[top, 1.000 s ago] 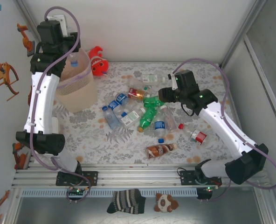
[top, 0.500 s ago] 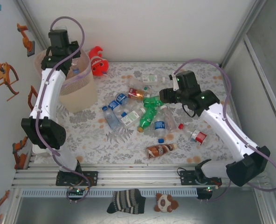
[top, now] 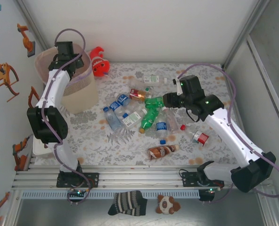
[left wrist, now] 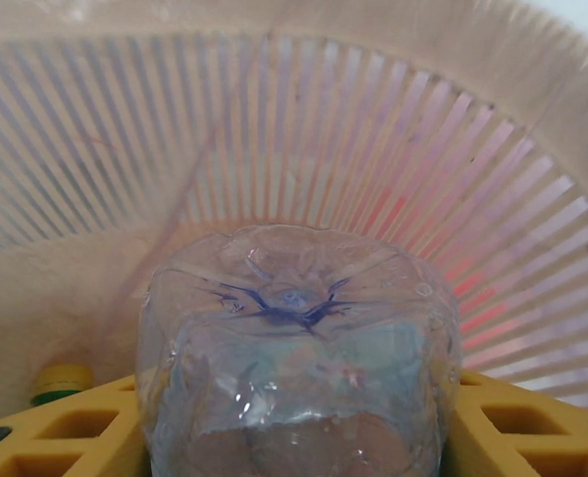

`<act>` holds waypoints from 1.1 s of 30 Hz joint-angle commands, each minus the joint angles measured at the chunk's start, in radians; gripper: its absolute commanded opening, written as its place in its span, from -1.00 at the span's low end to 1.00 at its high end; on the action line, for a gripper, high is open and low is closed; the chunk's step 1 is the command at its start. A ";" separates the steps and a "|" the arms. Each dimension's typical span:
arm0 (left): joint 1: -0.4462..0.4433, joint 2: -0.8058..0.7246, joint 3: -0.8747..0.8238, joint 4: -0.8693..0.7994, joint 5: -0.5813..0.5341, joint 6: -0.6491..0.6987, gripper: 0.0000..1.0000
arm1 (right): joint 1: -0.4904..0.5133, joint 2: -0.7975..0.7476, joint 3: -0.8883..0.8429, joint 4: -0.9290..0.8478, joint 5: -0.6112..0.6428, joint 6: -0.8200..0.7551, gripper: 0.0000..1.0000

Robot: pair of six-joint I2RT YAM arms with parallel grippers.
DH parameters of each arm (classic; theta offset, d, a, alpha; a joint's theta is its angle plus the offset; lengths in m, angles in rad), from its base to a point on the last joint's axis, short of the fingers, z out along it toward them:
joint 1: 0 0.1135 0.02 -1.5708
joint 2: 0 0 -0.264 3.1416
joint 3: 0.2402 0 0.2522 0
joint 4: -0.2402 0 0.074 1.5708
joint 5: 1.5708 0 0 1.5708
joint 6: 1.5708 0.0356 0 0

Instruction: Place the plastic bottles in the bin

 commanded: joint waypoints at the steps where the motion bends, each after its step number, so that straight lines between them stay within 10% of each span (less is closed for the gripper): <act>1: 0.002 0.039 0.002 -0.013 0.020 -0.052 0.14 | -0.007 -0.026 -0.019 -0.009 0.024 0.021 0.48; 33: 0.026 0.061 0.004 -0.086 0.114 -0.089 0.62 | -0.007 -0.046 -0.029 -0.005 0.029 0.026 0.48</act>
